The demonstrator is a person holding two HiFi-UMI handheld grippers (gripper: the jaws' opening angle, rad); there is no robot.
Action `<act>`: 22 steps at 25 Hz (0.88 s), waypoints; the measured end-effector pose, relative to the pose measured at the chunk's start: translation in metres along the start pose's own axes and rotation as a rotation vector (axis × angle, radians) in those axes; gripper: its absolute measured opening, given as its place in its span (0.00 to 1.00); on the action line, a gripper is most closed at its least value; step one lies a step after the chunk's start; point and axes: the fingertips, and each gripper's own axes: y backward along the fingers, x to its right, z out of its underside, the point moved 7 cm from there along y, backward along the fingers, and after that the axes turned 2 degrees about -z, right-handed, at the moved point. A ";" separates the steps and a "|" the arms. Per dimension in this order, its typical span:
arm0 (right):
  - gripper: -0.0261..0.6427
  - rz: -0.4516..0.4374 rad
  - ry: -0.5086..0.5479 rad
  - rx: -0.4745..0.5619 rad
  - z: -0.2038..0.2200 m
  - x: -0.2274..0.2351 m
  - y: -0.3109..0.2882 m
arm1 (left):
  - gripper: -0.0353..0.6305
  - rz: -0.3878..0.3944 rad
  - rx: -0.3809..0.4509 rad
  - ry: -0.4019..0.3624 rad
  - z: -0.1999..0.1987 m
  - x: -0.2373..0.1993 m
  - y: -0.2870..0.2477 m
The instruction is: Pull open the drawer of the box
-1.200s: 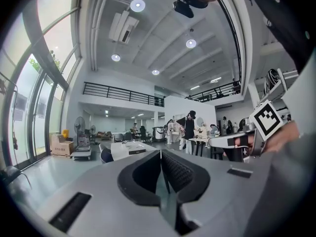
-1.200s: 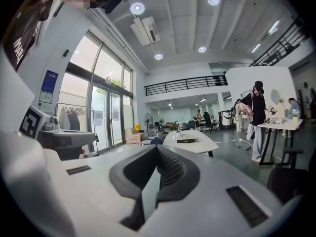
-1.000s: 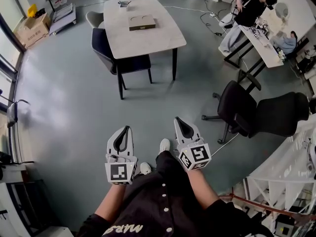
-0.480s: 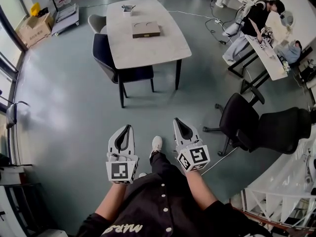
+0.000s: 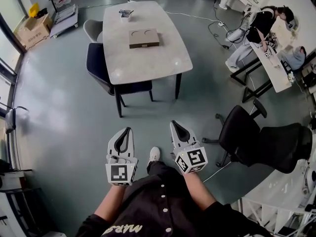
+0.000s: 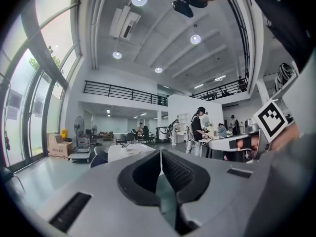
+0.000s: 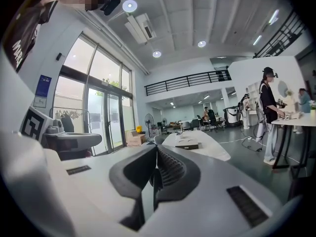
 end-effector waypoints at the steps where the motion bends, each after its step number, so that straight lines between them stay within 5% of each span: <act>1: 0.04 -0.005 -0.002 -0.004 -0.002 0.009 -0.008 | 0.08 -0.006 -0.002 0.000 -0.002 -0.001 -0.011; 11: 0.04 -0.062 0.002 -0.007 -0.017 0.075 -0.073 | 0.08 -0.045 0.002 -0.010 -0.014 -0.001 -0.097; 22: 0.04 -0.098 -0.012 -0.024 -0.021 0.099 -0.110 | 0.08 -0.077 -0.015 -0.011 -0.023 -0.006 -0.134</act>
